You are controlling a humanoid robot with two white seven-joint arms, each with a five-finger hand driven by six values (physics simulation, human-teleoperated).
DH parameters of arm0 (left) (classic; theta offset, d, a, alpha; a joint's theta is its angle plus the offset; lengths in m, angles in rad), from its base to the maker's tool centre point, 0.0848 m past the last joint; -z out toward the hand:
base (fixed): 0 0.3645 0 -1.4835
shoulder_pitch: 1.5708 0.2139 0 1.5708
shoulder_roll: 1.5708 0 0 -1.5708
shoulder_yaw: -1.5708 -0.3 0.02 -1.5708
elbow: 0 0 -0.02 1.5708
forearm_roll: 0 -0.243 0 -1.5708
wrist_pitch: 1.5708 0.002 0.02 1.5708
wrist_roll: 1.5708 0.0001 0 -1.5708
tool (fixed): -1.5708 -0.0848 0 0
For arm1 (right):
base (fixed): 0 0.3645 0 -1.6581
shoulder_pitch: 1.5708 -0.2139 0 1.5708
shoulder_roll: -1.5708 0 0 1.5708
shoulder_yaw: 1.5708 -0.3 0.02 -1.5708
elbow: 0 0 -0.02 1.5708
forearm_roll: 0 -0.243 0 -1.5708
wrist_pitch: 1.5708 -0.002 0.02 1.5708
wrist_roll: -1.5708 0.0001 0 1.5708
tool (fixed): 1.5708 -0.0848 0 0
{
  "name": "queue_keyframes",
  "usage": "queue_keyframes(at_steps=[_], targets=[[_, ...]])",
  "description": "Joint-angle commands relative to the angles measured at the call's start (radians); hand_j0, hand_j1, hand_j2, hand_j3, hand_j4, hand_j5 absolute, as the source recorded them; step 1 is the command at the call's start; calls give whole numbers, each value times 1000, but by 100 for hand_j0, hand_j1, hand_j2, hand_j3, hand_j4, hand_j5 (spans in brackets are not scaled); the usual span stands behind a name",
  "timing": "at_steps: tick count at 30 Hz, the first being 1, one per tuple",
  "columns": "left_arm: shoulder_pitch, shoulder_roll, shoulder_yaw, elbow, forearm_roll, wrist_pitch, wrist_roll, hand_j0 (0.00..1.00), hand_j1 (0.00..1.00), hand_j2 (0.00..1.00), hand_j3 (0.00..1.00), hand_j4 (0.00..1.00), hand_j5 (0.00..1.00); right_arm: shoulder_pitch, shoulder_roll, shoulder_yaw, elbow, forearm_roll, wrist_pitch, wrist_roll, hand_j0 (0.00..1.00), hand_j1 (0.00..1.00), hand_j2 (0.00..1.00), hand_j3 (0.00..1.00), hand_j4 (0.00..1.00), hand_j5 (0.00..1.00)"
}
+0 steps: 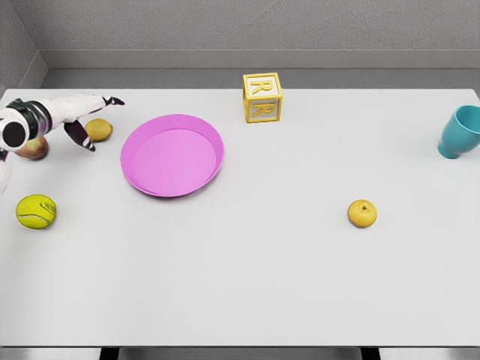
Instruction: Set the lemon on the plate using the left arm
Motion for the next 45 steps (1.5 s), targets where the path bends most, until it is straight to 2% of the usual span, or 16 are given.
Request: queue_keyframes(at_steps=[1, 20, 38, 43, 45], targets=[[-2, -10, 1, 17, 0, 1, 0, 100, 100, 100, 100, 100, 100, 0, 0, 0, 0, 0, 0, -1, 100, 100, 100, 100, 100, 100], [-37, -31, 1, 92, -19, 15, 0, 100, 100, 100, 100, 100, 100, 0, 0, 0, 0, 0, 0, 1, 100, 100, 100, 100, 100, 100], [-41, -36, 1, 111, -20, 23, 0, 100, 100, 100, 100, 100, 100, 0, 0, 0, 0, 0, 0, 1, 100, 100, 100, 100, 100, 100], [-41, -39, 1, 117, -20, 41, 0, 95, 95, 95, 95, 95, 95, 0, 0, 0, 0, 0, 0, -1, 100, 100, 100, 100, 100, 100], [-41, -39, 1, 117, -19, 41, 0, 89, 89, 89, 89, 89, 89, 0, 0, 0, 0, 0, -1, 1, 100, 100, 100, 100, 100, 100]])
